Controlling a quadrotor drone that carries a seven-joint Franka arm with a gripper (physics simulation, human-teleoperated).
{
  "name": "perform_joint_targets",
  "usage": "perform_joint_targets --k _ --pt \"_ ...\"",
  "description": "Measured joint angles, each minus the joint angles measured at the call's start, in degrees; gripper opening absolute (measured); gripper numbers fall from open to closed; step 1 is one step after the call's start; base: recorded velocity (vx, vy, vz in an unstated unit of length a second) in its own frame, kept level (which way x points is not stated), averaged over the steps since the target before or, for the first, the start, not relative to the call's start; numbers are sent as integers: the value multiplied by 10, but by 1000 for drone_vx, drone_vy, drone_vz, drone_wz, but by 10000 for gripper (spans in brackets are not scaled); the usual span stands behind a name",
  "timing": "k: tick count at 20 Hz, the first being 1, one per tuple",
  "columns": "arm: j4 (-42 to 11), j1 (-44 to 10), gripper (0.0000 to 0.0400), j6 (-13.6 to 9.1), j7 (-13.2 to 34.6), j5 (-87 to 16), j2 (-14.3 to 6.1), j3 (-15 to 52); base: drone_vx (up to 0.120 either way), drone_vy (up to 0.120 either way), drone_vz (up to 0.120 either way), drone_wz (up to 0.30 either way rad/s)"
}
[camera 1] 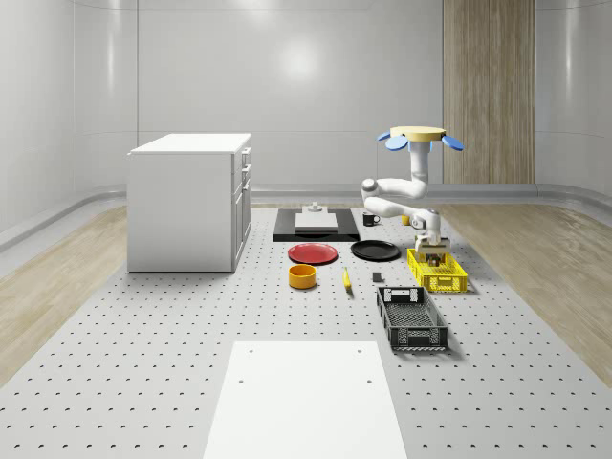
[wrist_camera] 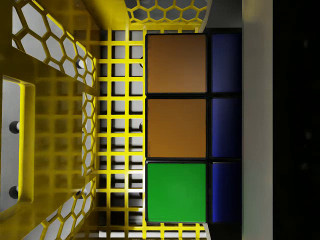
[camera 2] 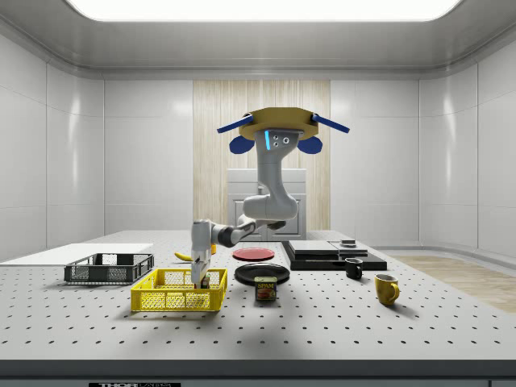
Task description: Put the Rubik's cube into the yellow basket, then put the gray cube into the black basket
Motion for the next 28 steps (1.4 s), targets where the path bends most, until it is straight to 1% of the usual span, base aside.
perform_joint_targets --k 3,6,12,16,18,21,23,25,28 --pt "4 -1 361 1 -1 -9 3 -9 0 0 0 0" --pt "0 3 382 -5 -2 -3 6 -1 0 0 0 0" --pt "-17 14 396 -25 -4 29 7 35 0 0 120 0" --pt "-23 19 399 -33 -4 44 9 51 0 0 120 0" --pt "-25 20 399 -36 -4 48 9 55 0 -120 120 0" --pt "-26 21 400 -38 -5 51 10 59 120 -120 107 0" --pt "-27 21 400 -39 -5 53 10 61 100 -120 0 0" --pt "-27 22 400 -40 -5 53 11 62 0 -120 0 0" --pt "-27 22 400 -40 -5 54 11 62 107 -120 0 0"
